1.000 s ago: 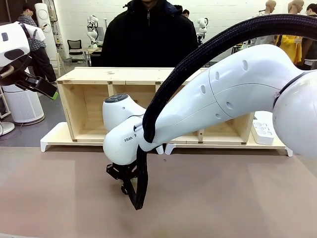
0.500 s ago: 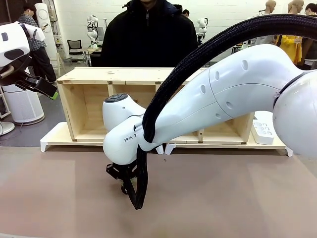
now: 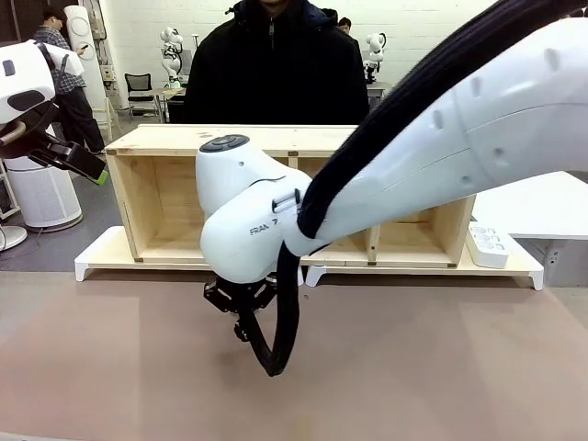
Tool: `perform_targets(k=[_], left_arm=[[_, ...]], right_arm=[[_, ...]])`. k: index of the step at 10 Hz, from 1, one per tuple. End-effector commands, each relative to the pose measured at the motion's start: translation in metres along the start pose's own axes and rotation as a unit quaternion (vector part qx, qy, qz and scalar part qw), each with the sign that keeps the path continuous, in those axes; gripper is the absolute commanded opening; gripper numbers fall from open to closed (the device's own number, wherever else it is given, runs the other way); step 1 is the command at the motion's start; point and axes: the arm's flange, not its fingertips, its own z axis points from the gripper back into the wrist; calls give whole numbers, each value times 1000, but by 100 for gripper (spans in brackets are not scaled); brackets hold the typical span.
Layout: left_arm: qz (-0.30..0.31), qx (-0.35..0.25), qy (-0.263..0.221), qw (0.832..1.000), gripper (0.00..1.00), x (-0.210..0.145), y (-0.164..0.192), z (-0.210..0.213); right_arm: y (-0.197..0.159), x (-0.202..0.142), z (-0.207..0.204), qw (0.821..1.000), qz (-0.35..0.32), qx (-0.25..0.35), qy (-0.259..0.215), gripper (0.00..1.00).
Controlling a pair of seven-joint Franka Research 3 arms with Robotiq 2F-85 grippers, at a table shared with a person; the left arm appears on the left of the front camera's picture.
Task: Perform cable management.
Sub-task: Pull the grasped Power Cable to the location of the Power Strip.
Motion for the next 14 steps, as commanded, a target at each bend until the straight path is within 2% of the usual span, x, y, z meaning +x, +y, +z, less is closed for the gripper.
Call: perform_targets(k=[1,5,8,11,12,14], left_arm=[[0,3,-6,1000,100,2,1,-1],[0,3,-6,1000,100,2,1,-1],[0,3,-6,1000,100,2,1,-1],[0,3,-6,1000,100,2,1,-1],[0,3,-6,1000,100,2,1,-1],[0,3,-6,1000,100,2,1,-1]], right_arm=[[-24,-27,9,1000,-29,-2,-9,16],[-61,-90,45,994,-90,-18,-59,16],[-85,-132,54,988,-125,-18,-90,16],[-86,-142,55,985,-120,-14,-121,16],[-87,-139,60,987,-118,-32,-104,16],[-87,-139,60,987,-118,-32,-104,16]])
